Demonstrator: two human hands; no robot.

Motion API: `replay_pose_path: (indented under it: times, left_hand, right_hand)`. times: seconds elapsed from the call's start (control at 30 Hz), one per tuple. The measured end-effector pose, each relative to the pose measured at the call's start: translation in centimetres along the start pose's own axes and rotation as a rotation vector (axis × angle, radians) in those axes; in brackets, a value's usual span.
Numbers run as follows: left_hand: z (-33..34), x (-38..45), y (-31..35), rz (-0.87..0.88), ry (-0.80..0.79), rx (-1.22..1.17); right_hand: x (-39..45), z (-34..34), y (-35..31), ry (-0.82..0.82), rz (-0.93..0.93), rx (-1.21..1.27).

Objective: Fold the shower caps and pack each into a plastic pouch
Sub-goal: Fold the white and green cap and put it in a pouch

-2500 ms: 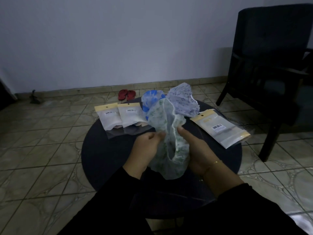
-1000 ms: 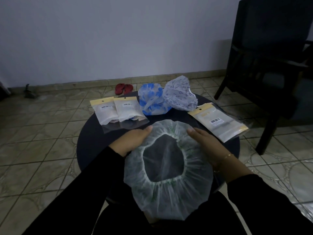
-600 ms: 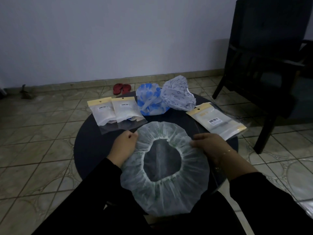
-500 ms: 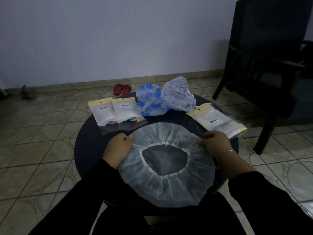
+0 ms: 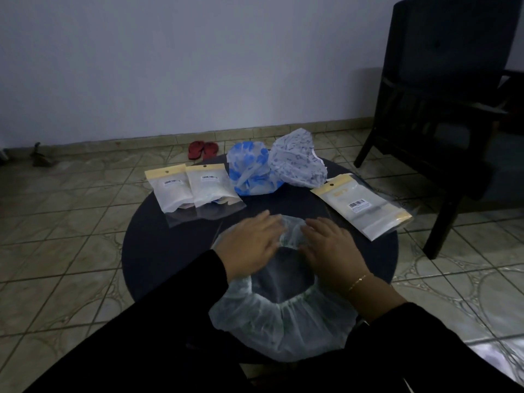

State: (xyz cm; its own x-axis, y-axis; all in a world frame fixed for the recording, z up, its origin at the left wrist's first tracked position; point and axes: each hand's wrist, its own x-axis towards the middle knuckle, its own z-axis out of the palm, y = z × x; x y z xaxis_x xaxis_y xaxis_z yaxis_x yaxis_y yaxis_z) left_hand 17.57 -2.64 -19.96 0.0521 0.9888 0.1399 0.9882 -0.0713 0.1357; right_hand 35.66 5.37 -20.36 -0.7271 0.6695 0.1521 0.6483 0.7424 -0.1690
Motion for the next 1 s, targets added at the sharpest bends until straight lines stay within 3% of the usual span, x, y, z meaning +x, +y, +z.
replay_pose_path:
  times: [0.1, 0.17, 0.3, 0.4, 0.5, 0.57, 0.63, 0.7, 0.77, 0.87, 1.0]
  left_hand:
    - [1.5, -0.1, -0.4, -0.142, -0.262, 0.014]
    - [1.8, -0.3, -0.7, -0.217, -0.289, -0.045]
    - [1.9, -0.4, -0.9, -0.245, -0.247, -0.066]
    - [2.3, -0.9, -1.6, -0.207, -0.139, -0.135]
    - [1.3, -1.9, -2.5, -0.2, 0.111, -0.228]
    - [0.2, -2.3, -3.2, -0.218, 0.267, -0.066]
    - [-1.0, -2.7, -3.7, -0.333, 0.311, 0.085]
    - [-1.7, -3.1, -4.0, -0.54, 0.245, 0.092]
    - [-1.9, -3.5, -4.6, -0.726, 0.122, 0.038]
    - [-1.9, -3.9, -5.3, -0.871, -0.031, -0.124]
    - [-2.5, -4.3, -5.2, -0.931, -0.152, -0.355]
  right_hand:
    - [-0.5, 0.8, 0.7, -0.246, -0.011, 0.037]
    - [-0.8, 1.0, 1.2, -0.343, 0.014, 0.012]
    - [-0.7, 0.8, 1.6, -0.37, 0.035, -0.033]
    - [-0.8, 0.3, 1.6, -0.351, 0.057, -0.035]
    - [-0.6, -0.9, 1.2, -0.229, 0.105, -0.118]
    - [-0.3, -1.9, 1.0, -0.18, 0.149, -0.214]
    - [-0.4, -1.9, 1.0, -0.093, 0.136, -0.249]
    - [-0.6, -1.2, 1.0, -0.008, 0.018, -0.138]
    - [-0.6, -0.5, 0.8, -0.095, -0.1, -0.057]
    - [-0.4, -0.6, 0.4, -0.215, -0.051, -0.103]
    - [0.4, -1.6, 0.2, -0.281, 0.044, -0.163]
